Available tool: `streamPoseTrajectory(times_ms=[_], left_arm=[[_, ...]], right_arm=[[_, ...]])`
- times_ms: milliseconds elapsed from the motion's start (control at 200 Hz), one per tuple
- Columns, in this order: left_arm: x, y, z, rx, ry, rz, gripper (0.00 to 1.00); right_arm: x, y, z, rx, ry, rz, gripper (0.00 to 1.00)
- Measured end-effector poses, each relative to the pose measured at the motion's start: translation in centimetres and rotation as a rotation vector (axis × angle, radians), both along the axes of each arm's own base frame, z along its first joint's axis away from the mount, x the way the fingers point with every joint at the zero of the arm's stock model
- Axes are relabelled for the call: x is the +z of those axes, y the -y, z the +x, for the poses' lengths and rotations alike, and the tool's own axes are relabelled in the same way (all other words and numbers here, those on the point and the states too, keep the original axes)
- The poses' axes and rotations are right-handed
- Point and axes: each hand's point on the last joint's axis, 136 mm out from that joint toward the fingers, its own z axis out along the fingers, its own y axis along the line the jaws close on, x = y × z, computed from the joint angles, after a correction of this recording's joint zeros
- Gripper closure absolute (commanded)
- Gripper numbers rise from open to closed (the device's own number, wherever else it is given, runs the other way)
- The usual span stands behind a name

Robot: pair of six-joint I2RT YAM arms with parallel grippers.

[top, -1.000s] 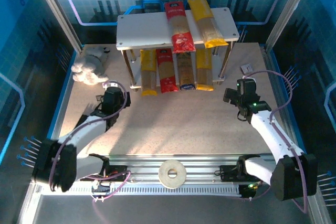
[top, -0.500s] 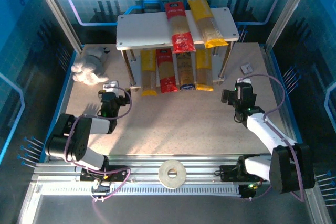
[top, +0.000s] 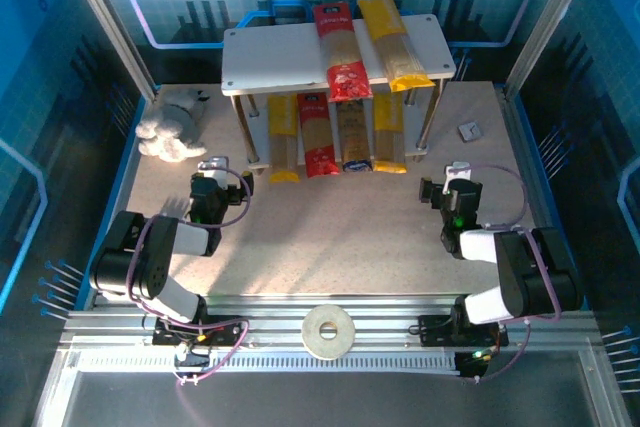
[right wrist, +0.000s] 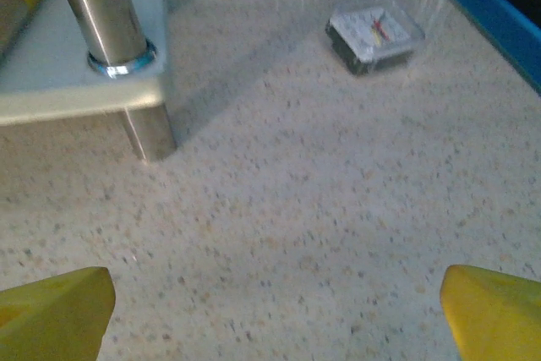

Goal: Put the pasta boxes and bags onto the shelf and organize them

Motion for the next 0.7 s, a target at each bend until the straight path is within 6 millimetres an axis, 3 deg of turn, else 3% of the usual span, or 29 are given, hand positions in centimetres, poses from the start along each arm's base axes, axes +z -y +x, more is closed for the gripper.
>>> streamPoseTrajectory(times_ms=[165,295,525,700], left_arm=[[0.0,0.0,0.0,-0.002,0.000,-0.001,0.01],[0.0,0.0,0.0,-0.002,0.000,-0.001,0.01],[0.0,0.0,0.0,-0.002,0.000,-0.001,0.01],[0.0,0.0,0.0,-0.002,0.000,-0.001,0.00]], right_arm=[[1.9,-1.2,0.9,0.081,0.117,0.018,0.00],[0.1,-2.1,0.9,0.135,0.076,0.020,0.00],[1.7,-2.6,2.6,0.156,0.103,0.004,0.00],[1.5,-2.4,2.5,0.142,0.093,-0.009,0.00]])
